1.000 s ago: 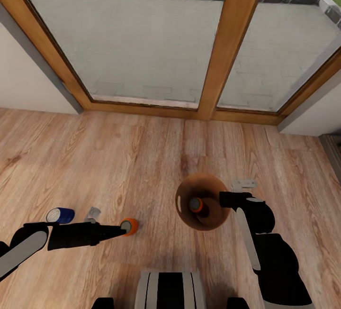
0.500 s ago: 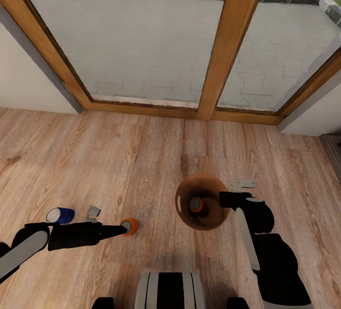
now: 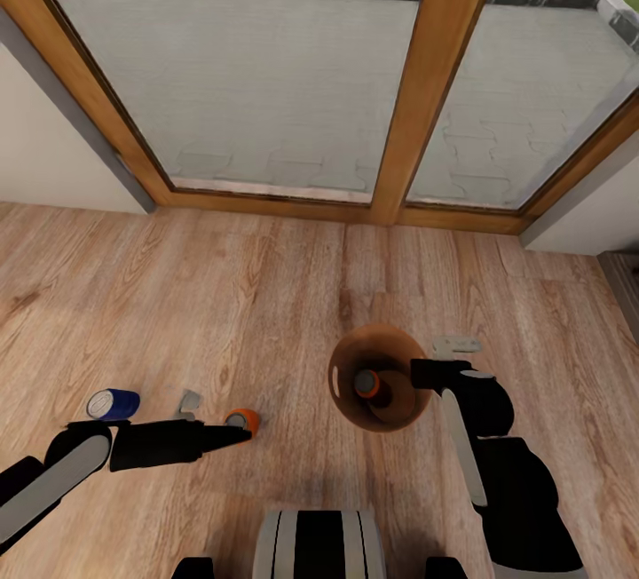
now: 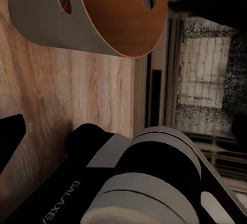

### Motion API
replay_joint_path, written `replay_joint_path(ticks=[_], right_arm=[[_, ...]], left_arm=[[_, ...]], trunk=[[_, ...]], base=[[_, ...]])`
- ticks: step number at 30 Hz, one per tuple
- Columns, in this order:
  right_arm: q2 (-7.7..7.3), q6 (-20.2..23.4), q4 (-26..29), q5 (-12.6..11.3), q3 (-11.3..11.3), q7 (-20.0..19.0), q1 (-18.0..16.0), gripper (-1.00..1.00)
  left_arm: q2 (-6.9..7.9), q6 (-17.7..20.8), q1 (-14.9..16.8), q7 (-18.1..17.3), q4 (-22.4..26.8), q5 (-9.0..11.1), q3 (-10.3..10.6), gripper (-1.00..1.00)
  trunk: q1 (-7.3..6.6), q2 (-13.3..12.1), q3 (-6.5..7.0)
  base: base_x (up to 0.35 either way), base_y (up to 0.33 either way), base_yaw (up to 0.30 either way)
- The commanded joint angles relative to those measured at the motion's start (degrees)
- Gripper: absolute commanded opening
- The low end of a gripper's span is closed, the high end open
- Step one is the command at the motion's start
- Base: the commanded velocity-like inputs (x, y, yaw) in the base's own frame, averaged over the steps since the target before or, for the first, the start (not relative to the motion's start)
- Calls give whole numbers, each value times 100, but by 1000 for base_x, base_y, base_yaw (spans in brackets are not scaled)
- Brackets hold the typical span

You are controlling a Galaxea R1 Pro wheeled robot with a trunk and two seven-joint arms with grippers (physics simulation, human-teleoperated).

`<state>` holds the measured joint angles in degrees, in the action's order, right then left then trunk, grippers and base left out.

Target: Put the three can of soda from the living room inside the tash can in the kitchen.

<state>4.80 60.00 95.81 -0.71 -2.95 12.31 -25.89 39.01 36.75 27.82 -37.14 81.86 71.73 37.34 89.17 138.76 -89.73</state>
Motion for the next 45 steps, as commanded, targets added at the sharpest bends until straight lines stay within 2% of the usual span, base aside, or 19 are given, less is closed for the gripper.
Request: replay_joint_path(ticks=[1,4,8,9,12,17,42,45], right_arm=[[6,0,-33,25,0,-26,-7,-100],[69,0,-134,23,-17,-26,-92,-100],[195,0,-304,284,-130,-26,-201,-100],[519,0,-528,19,-255,-26,-639,-100],[519,0,-531,19,-298,-29,-869,-100],[519,0,-530,18,-310,-34,-991,-100],[519,0,-536,18,-312,-44,-1015,-100],[519,0,-536,18,-312,-44,-1015,-100]], left_arm=[[-33,3,4,-2,3,-33,3,100],[-126,6,4,-6,5,-131,2,100],[-250,0,3,-21,0,-259,1,100],[-404,0,3,-24,-1,-309,1,100],[-401,-1,2,-29,-8,-309,1,100],[-421,-7,4,-30,-23,-309,1,100],[-397,-36,3,-74,-47,-307,-2,100],[-371,-61,3,-74,-37,-304,-153,100]], trunk=[[5,0,-1],[5,0,-1],[5,0,-1],[5,0,-1],[5,0,-1],[5,0,-1],[5,0,-1],[5,0,-1]], base=[[0,0,0],[0,0,0],[0,0,0],[0,0,0],[0,0,0],[0,0,0],[0,0,0],[0,0,0]])
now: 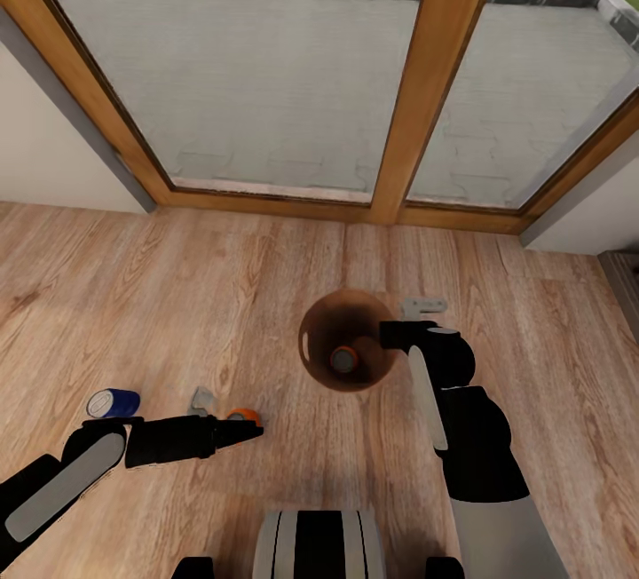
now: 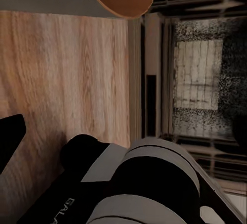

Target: Put the three can of soda from the living room inside the tash can in the kitchen.

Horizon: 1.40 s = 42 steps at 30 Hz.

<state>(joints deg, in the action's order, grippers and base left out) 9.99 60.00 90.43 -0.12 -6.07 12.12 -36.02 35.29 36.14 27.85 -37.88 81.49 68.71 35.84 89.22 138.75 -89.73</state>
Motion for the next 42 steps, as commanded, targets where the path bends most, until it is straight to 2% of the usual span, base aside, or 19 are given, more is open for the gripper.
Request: replay_joint_path(ticks=[1,7,18,27,30,31,32,35,37,42], right_arm=[[1,0,1,-40,1,-26,-1,-100],[1,0,1,-40,1,-26,-1,-100],[1,0,4,-39,1,-26,-1,-100],[1,0,6,-40,1,-26,-1,-100],[1,0,8,-40,1,-26,-1,-100],[1,0,9,-40,1,-26,-1,-100],[1,0,7,-40,1,-26,-1,-100],[1,0,7,-40,1,-26,-1,-100],[1,0,7,-40,1,-26,-1,-100],[1,0,5,-40,1,-26,-1,-100]], left_arm=[[11,-4,-3,-9,3,-2,-48,100],[35,12,-3,-318,-37,-4,-141,100],[-42,42,-2,-366,29,10,-576,100],[4,62,-3,-378,24,-13,-584,100],[190,51,-2,-373,-56,-51,-589,100],[352,30,-3,-373,-105,-97,-588,100],[725,-36,-6,-379,-158,-132,-587,100],[1049,-295,-7,-380,-168,-122,-581,100],[1153,-459,-6,-379,-150,-116,-579,100],[1226,-603,-8,-371,-139,-129,-580,100]], trunk=[[-1,0,0],[-1,0,0],[-1,0,0],[-1,0,0],[-1,0,0],[-1,0,0],[-1,0,0],[-1,0,0],[-1,0,0],[-1,0,0]], base=[[0,0,0],[0,0,0],[0,0,0],[0,0,0],[0,0,0],[0,0,0],[0,0,0],[0,0,0],[0,0,0],[0,0,0]])
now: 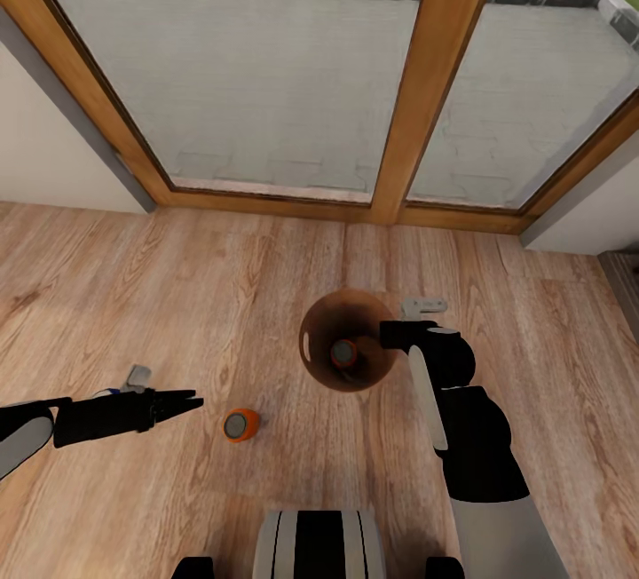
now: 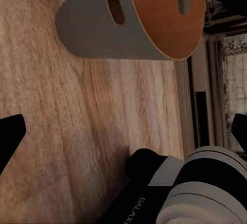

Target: Put the three can of soda from the living room inside the tash can in the kitchen.

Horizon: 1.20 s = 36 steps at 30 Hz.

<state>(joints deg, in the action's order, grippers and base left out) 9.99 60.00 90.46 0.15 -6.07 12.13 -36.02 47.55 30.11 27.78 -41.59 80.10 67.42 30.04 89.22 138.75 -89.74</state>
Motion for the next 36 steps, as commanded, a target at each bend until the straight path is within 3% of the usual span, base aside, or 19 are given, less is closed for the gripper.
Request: replay_joint_path(ticks=[1,12,36], right_arm=[[1,0,1,-68,0,-26,-2,-100],[1,0,1,-68,2,-26,-1,-100],[1,0,6,-59,9,-17,-2,-100]], left_arm=[[3,-23,0,-4,3,0,1,100],[-31,-33,0,-219,16,-1,2,100],[-57,-30,2,-244,15,-1,11,100]], trunk=[[-1,0,0],[-1,0,0],[-1,0,89]], base=[[0,0,0],[0,0,0],[0,0,0]])
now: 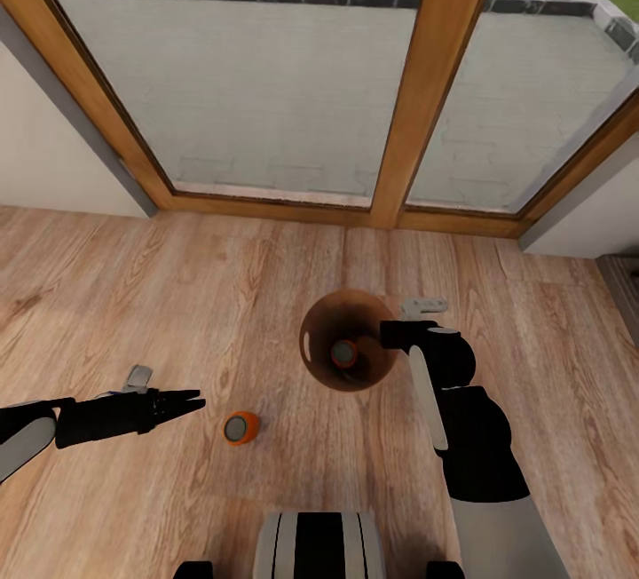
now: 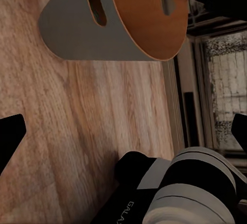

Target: Put the three can of soda from the living room inside the tash can in the kitchen.

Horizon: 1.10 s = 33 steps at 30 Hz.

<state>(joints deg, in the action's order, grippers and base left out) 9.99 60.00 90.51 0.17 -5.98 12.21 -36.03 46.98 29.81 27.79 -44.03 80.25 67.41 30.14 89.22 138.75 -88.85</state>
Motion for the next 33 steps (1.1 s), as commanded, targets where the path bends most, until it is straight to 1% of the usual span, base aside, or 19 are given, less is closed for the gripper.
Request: replay_joint_path(ticks=[1,22,33], right_arm=[[1,0,1,-61,1,-26,-1,-100],[1,0,1,-61,1,-26,-1,-100],[1,0,1,-61,1,-26,-1,-100]], left_arm=[[-6,-1,-1,0,1,0,0,100],[-14,-1,1,-2,8,0,0,100],[-14,-1,1,-9,8,-4,0,100]], trunk=[[0,0,3],[0,0,10],[0,0,76]], base=[[0,0,0],[0,0,0],[0,0,0]])
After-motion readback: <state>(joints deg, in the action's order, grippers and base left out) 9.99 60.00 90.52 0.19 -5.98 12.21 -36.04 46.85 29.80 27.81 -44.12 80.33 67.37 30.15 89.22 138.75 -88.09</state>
